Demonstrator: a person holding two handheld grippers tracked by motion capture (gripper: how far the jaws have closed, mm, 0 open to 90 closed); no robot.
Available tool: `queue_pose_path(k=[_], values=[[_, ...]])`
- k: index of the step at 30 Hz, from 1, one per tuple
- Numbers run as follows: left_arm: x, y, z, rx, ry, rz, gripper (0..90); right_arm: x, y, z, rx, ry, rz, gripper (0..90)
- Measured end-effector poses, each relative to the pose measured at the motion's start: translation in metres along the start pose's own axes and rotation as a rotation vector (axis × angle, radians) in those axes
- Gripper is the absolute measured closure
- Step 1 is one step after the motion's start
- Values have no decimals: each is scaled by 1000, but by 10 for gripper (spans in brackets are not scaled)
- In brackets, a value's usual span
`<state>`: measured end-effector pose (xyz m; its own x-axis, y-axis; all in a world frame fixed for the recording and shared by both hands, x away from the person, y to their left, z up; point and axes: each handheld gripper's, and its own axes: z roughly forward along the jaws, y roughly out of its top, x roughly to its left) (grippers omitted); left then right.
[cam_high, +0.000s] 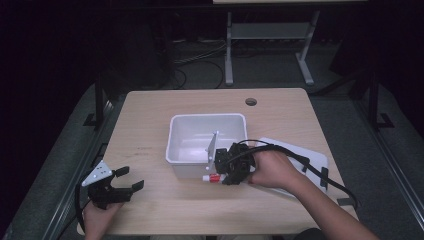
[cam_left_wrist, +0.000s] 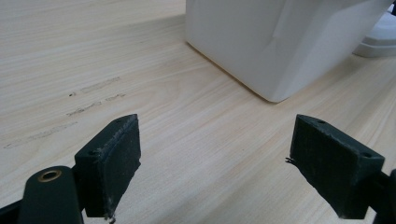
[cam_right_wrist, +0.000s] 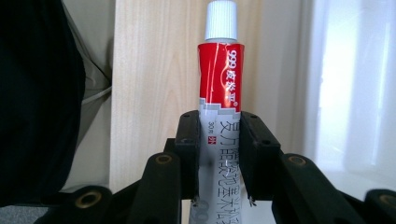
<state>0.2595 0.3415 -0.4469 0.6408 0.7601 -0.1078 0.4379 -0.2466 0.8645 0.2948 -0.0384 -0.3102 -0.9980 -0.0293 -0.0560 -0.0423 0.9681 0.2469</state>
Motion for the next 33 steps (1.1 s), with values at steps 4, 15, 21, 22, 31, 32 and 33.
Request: queue_pose_path(k=[4, 15, 21, 22, 31, 32, 33], values=[[0, 0, 0, 0, 0, 0, 155, -4, 4, -10, -2, -4, 7, 703], [0, 0, 0, -1, 0, 3, 155, -22, 18, -34, 0, -37, 10, 703], [1, 0, 0, -3, 0, 3, 155, -35, 23, -35, 4, -39, 12, 703], [1, 0, 0, -1, 0, 4, 155, -37, 23, -34, 13, -44, 15, 703], [1, 0, 1, -2, 0, 1, 155, -54, 25, -28, 15, -38, 33, 703], [1, 0, 1, -2, 0, 1, 155, -56, 25, -27, 16, -36, 33, 703], [1, 0, 1, -2, 0, 1, 155, -57, 25, -26, 16, -35, 36, 703]])
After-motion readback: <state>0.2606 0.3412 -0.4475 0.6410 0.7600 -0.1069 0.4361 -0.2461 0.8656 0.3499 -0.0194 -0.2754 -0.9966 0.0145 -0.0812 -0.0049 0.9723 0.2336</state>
